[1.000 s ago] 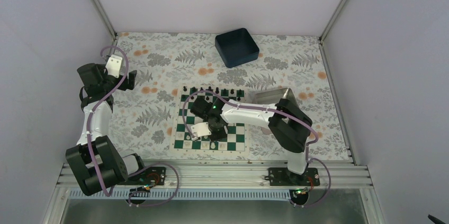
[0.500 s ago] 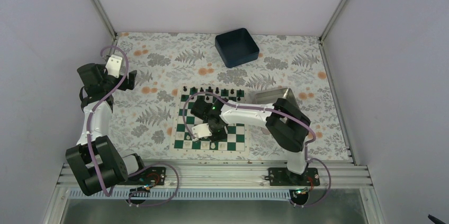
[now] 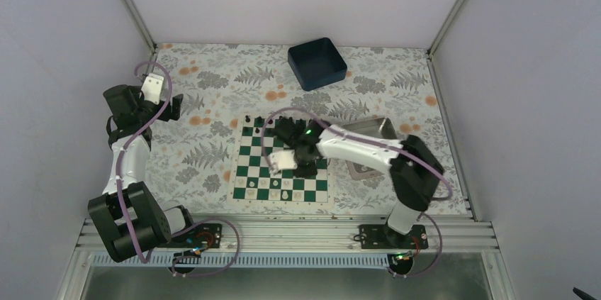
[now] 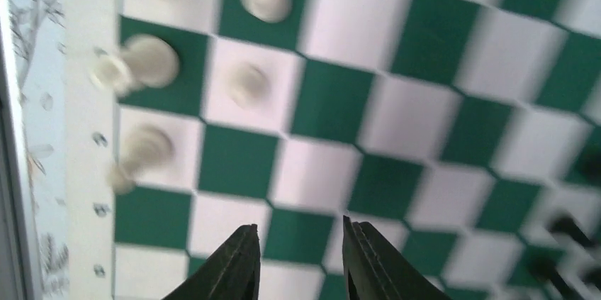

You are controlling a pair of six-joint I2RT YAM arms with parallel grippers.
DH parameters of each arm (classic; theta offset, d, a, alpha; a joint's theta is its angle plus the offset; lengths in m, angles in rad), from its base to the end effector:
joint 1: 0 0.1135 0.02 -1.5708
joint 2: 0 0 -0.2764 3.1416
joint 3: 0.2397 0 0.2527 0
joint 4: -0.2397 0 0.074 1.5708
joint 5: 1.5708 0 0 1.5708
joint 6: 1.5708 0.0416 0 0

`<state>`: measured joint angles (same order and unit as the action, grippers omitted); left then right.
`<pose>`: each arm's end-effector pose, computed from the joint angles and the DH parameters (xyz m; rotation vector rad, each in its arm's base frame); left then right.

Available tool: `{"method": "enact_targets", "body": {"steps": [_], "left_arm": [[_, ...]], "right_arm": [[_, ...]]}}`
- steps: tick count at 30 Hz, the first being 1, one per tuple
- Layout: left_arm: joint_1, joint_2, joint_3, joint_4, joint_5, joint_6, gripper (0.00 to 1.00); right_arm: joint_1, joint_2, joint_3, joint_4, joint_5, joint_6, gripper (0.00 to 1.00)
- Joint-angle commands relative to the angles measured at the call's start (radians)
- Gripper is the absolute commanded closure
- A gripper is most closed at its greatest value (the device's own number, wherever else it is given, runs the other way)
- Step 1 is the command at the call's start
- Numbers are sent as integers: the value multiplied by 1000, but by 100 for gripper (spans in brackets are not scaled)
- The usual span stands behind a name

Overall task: Set up the chess pieces on the board
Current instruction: Place the chess piece on the chessboard, then pick up the chess piece from the storage box.

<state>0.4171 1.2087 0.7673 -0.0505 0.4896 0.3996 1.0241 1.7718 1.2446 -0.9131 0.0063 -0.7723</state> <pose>0.2523 0.0904 0.2691 0.2786 1.9813 0.0167 0.1731 0.2839 0.1981 -2.3551 1.8766 0.0153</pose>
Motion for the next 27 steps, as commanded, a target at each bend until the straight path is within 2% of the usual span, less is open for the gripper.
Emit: {"method": "enact_targets", "body": {"steps": [1,7,11,14,20,27], "left_arm": [[6,1,-6,8,12,-2,0],[6,2,-6,9,17,-2,0],[6,-1,-6,9,20,-3,0],[6,-1,-8,12,22,-3,0],[6,-1,-7,9,23,-2,0],[6,0,-11,13,20,1,0]], "right_arm": [[-169,-178,7,-66,44,6,67],[-519,-310,-23,-91,-37,-104,64],[-731,-324,-94,-58,-68,-176,64],[-847,-311,-145,-9,-106,-228,64],[-914,-236,-202,72,-119,-243,64],[-960,-172,-217,62,-102,-255,64]]}}
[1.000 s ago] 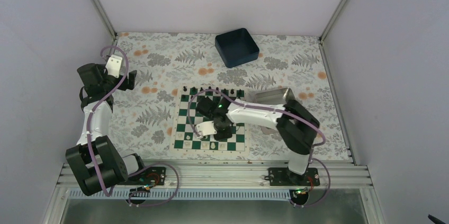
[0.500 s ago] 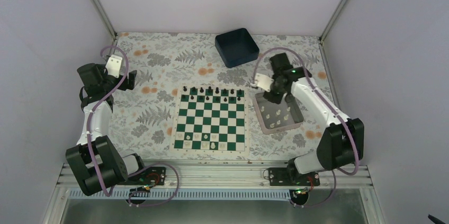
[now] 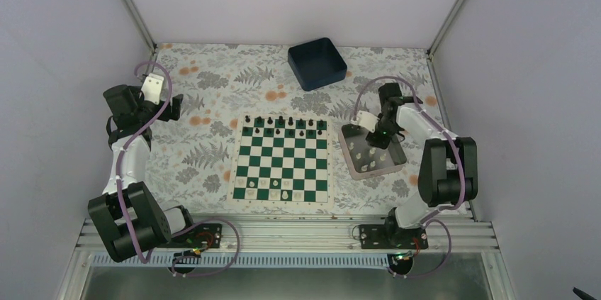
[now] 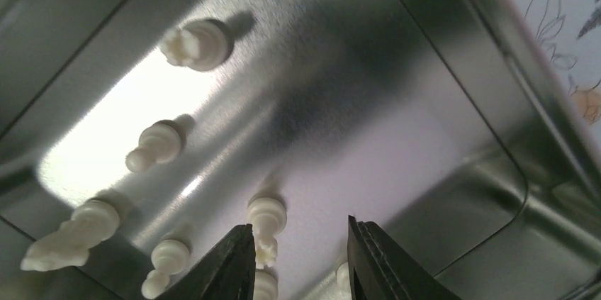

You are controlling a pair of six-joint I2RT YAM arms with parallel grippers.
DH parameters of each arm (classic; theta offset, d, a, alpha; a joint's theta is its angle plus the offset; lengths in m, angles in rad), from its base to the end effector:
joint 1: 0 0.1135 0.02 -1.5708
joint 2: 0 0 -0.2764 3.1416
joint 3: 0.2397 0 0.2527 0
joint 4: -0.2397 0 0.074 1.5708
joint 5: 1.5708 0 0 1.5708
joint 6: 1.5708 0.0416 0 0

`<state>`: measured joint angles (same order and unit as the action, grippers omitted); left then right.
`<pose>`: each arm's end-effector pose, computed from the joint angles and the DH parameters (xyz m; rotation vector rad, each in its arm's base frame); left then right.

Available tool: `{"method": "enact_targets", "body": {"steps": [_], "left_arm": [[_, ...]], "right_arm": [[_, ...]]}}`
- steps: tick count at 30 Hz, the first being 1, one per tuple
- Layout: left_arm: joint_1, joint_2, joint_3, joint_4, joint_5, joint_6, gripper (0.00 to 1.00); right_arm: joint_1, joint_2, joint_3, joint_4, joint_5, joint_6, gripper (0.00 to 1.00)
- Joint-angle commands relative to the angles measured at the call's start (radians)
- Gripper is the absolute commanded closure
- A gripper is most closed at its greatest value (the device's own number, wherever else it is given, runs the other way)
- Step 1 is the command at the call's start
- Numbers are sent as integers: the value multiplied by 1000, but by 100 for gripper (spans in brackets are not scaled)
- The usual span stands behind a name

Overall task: Set up the chess pieces on the board
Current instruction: Pick up the chess piece from the storage box.

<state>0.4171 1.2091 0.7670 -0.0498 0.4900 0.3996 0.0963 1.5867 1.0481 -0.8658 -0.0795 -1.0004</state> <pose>0.2523 0.0904 0.2689 0.2789 1.9811 0.0164 0.2834 0.0307 0.2016 -1.5499 2.5186 -0.0019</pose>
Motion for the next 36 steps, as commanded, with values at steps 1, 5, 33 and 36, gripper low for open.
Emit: {"method": "enact_targets", "body": {"steps": [1,5,33,36], "left_arm": [[6,2,-12,13,21,1,0],[6,3,-11,13,22,1,0],[6,4,-8,9,21,-1,0],[6,4,-6,7,18,-1,0]], "right_arm": [[-35,14,-27,15,-14,-27,64],[-43,10,-49,25,-11,-28,64],[143,-105,81,-124,13,57,94],[293,-127,140,-178,18,105,94]]}}
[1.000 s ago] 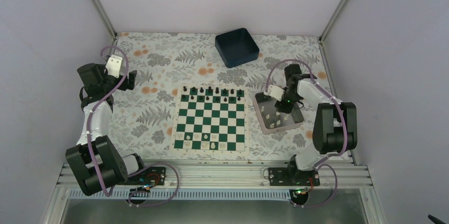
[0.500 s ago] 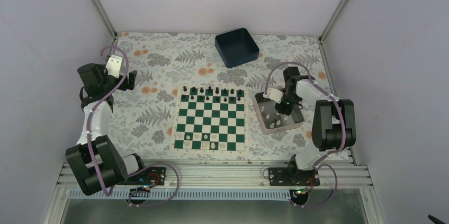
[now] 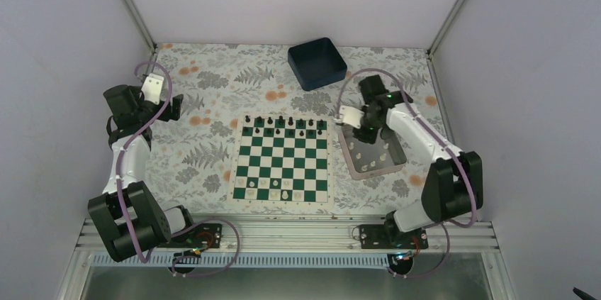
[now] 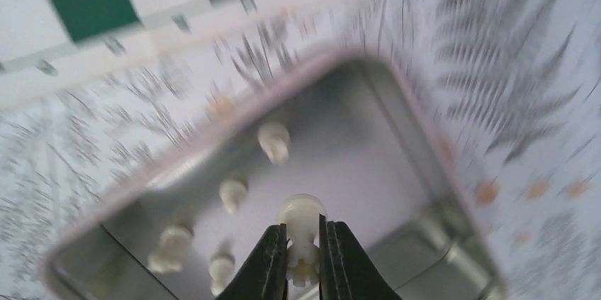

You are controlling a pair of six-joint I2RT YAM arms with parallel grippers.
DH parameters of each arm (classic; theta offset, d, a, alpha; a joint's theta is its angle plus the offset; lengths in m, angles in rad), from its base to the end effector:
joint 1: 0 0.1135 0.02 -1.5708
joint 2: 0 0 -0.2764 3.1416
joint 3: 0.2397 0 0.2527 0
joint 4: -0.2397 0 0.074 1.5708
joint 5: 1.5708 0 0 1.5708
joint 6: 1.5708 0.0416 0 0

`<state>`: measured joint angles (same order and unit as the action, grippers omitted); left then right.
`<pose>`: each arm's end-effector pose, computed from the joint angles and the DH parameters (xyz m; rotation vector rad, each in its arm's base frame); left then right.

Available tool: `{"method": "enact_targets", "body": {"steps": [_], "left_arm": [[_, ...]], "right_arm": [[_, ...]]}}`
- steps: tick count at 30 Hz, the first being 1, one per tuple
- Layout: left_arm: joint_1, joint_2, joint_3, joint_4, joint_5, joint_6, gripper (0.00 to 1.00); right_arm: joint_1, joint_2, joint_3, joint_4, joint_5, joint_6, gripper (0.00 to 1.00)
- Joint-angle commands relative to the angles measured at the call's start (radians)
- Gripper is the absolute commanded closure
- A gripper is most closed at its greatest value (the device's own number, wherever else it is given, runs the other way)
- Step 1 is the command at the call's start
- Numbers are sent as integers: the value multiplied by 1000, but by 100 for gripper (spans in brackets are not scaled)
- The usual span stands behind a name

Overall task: Set up the chess pieces on the board
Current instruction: Pick up the chess piece from the storage box, then place the chess piece on the chessboard.

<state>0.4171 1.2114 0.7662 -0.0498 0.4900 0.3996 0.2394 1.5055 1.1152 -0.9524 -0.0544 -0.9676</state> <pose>0.2526 0.0905 0.2681 0.2782 1.9839 0.0147 0.2695 0.0681 0.2389 -1.6583 2.3899 -0.0447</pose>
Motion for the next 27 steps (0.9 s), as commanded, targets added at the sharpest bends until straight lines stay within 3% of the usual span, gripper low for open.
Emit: {"method": "enact_targets", "body": {"steps": [1,7,12,19,27], "left_arm": [[6,1,-4,7,17,-1,0],[6,-1,-5,7,16,-1,0],[6,-3,-8,10,12,-2,0],[6,-2,-11,16,14,-3,0],[6,0,-13,17,7,1,0]], "right_arm": [[220,-48,88,-100,-6,89,94],[502,-24,82,-109,-9,170,94],[644,-12,-33,-41,-38,217,93],[669,-44,-192,42,-90,228,93],[691,-55,-236,84,-149,242,93]]}}
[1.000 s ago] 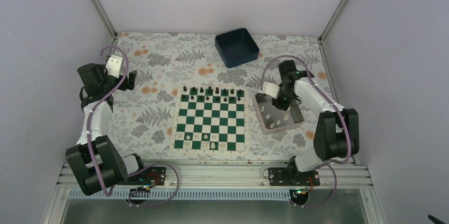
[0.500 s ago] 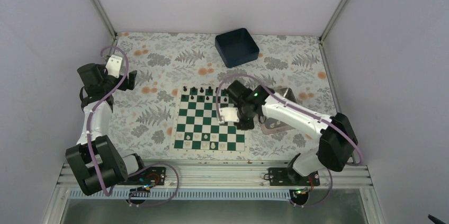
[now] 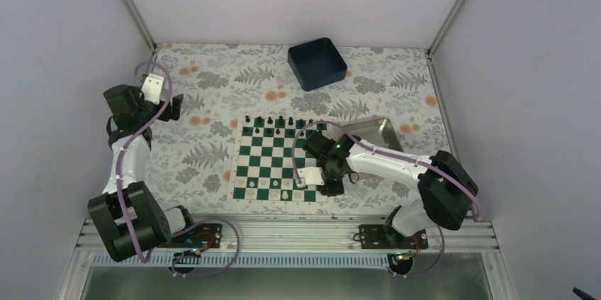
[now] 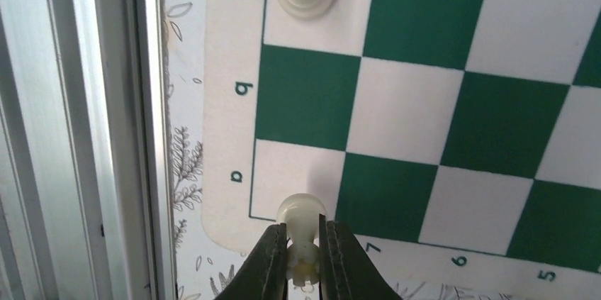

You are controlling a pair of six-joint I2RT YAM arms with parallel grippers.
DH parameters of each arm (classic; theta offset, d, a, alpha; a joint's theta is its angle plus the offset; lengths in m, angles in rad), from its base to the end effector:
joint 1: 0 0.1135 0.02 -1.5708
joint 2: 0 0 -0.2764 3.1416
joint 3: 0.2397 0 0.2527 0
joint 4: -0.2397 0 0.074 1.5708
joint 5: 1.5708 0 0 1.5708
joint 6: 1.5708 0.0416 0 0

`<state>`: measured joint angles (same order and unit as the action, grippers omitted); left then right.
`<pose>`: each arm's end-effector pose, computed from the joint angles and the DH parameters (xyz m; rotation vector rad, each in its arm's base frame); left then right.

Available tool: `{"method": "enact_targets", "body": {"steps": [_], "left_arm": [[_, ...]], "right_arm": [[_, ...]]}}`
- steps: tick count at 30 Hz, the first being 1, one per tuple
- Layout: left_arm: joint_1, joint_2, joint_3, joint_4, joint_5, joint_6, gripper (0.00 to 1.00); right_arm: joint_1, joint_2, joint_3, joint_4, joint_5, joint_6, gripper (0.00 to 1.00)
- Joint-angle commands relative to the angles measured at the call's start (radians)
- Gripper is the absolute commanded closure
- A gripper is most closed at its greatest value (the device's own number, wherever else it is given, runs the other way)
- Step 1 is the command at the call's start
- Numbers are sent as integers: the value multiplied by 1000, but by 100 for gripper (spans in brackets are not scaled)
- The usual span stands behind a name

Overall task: Set up the chess pieces on the board
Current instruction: Place the chess piece on the chessboard.

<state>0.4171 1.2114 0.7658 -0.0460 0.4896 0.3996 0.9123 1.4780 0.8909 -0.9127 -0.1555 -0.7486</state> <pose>0.2527 0.0906 0.2683 0.2787 1.9810 0.0169 0.1419 0.1939 0.1879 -2.2749 2.0671 0.2476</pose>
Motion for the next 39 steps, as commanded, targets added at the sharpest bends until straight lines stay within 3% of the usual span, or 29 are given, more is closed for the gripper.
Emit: {"method": "enact_targets", "body": {"steps": [1,27,34,39], "left_arm": [[6,0,-11,14,7,1,0],[6,1,-14,14,10,1,0],[6,0,-14,15,6,1,0],[5,-1,-13,14,4,1,0]], "right_arm": [[20,-24,-11,45,-52,23,93],[46,75,-35,62,7,37,90],[45,34,-10,24,25,37,58],[-16,-57,59,-55,55,22,54]]}}
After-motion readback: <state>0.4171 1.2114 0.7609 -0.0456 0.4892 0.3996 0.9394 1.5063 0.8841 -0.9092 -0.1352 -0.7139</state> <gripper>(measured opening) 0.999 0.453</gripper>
